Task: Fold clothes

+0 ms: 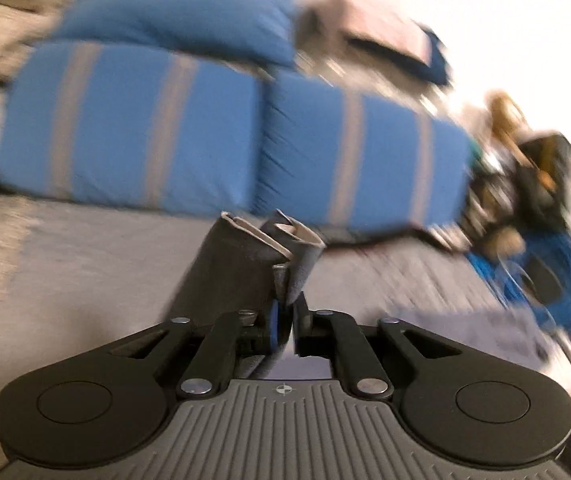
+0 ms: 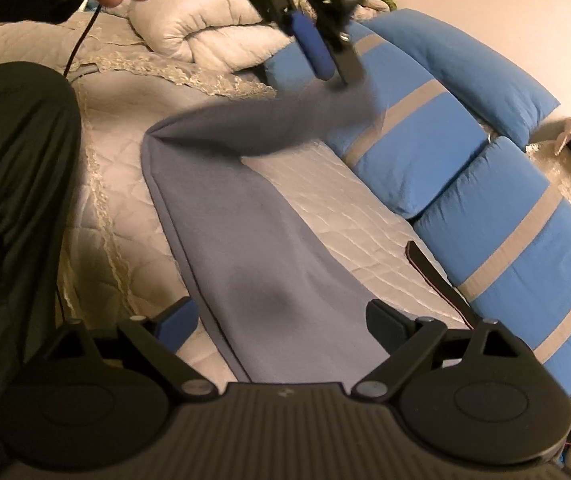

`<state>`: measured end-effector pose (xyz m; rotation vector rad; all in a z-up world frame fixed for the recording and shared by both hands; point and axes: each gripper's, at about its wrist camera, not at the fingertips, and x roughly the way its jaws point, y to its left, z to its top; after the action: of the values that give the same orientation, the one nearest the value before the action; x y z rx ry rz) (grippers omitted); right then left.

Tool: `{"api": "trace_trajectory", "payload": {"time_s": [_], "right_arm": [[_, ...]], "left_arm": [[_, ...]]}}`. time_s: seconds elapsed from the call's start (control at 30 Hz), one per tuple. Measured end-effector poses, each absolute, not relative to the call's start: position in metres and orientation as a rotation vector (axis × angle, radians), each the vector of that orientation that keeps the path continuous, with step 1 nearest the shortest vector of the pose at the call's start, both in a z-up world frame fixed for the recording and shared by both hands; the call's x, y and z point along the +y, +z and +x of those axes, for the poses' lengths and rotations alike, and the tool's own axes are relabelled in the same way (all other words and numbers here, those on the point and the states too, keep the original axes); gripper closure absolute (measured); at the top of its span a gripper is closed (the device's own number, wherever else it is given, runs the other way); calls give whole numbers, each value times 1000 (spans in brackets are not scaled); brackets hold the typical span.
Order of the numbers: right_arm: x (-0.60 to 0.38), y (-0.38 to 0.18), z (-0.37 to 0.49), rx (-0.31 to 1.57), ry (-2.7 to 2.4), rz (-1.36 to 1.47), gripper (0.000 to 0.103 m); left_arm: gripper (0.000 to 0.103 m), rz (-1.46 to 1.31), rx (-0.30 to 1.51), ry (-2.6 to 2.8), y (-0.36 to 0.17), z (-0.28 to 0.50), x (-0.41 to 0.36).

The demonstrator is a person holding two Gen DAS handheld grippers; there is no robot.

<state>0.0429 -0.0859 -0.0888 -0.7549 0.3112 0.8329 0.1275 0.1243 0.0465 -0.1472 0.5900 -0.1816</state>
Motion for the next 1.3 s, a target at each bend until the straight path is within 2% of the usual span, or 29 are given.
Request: {"api": "trace_trajectory", "payload": {"time_s": [0.03, 0.13, 0.2, 0.47, 0.67, 0.97, 1.07, 1.13, 1.17, 1.2, 1.23, 1.27, 1.3], "right_arm": [[-88, -90, 43, 312, 829, -756, 7], [-92, -94, 47, 314, 815, -760, 7], [-93, -96, 49, 302, 805, -765, 7], [-73, -115, 51, 98, 744, -982, 8], [-50, -132, 46, -29, 738, -1158, 11], [-18, -153, 48, -78, 733, -1333, 24], [-12, -157, 48, -70, 747, -1365, 25], [-8, -160, 49, -66, 756, -1386, 31], [-6, -161, 49, -63, 761, -1396, 39], [-4, -163, 49, -61, 765, -1407, 53], [-2, -164, 49, -58, 770, -1417, 62], [0, -166, 49, -56, 774, -1428, 81], [2, -165, 49, -66, 758, -1435, 83]], "left_arm": [[70, -148, 595, -206, 43, 129, 120], [54, -140, 581, -246, 37, 131, 113], [49, -141, 563, -240, 35, 128, 119], [39, -124, 547, -136, 32, 123, 155], [38, -147, 588, -121, 18, 118, 184], [34, -214, 632, -124, -2, 114, 218], [34, -236, 642, -117, -8, 114, 227], [34, -251, 649, -108, -12, 114, 231], [34, -260, 653, -105, -14, 114, 233], [34, -268, 656, -103, -15, 114, 235], [34, -274, 659, -104, -17, 114, 236], [34, -280, 662, -105, -19, 115, 237], [34, -281, 666, -105, -20, 115, 236]]}}
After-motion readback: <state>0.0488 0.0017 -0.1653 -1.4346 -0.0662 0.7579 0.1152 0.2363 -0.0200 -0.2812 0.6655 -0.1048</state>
